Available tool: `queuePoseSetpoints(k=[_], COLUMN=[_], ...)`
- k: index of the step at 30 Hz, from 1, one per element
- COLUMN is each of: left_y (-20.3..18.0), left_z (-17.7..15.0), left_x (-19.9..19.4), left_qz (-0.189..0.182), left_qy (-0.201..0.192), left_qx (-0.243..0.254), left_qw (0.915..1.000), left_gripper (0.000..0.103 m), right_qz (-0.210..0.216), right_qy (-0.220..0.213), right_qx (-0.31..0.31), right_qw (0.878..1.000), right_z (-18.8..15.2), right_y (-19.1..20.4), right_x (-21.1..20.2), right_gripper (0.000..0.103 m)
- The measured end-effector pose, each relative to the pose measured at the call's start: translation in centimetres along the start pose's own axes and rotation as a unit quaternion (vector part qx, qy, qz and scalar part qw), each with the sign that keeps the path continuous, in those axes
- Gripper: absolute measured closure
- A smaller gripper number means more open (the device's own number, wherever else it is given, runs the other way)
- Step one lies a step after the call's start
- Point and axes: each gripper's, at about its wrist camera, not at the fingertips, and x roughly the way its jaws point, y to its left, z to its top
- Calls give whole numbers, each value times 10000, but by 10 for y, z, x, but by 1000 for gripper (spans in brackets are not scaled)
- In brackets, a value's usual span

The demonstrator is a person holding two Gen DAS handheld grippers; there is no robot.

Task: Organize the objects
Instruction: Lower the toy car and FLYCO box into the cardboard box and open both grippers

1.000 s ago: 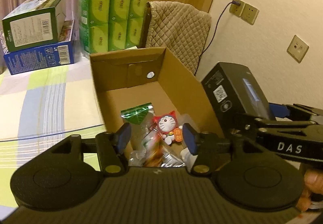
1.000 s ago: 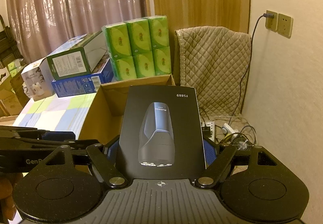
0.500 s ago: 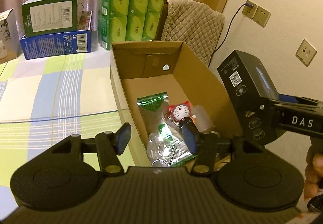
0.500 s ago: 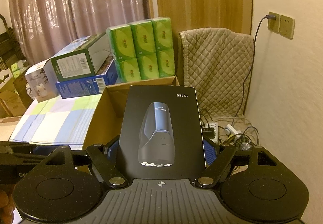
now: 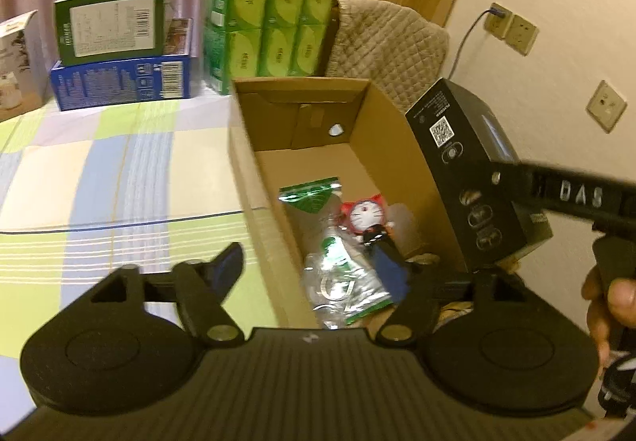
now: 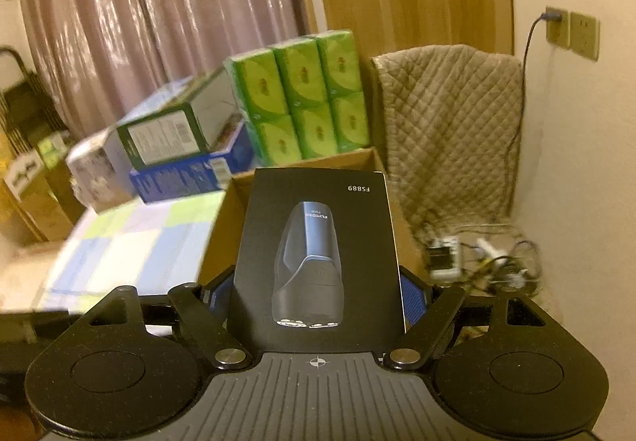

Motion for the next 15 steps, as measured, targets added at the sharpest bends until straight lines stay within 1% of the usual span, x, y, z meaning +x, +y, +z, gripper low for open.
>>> queuePoseSetpoints(k=[1, 3, 7, 9, 11, 15], left_y=[1, 5, 13, 13, 11, 2], left_z=[-2, -5, -12, -16, -21, -31], left_x=[-1, -3, -10, -16, -24, -41], left_qz=[91, 205, 347, 388, 305, 362], left_qy=[-31, -59, -84, -140, -210, -294], left_qx=[4, -12, -119, -87, -43, 18], left_qw=[10000, 9998, 9993, 9991, 9993, 9989], left_gripper=[20, 15, 4, 1, 1, 1], right_qz=[-28, 6, -91, -139, -176, -126], right_qy=[-31, -104, -96, -48, -14, 79], right_qx=[49, 179, 264, 325, 382, 413], right_qw=[10000, 9998, 9996, 9994, 9991, 9990], right_z=[1, 1, -2, -5, -9, -19], right_y=[-1, -5, -11, -14, -17, -17], right_x=[0, -4, -15, -21, -30, -48], right_gripper=[16, 16, 15, 15, 15, 15])
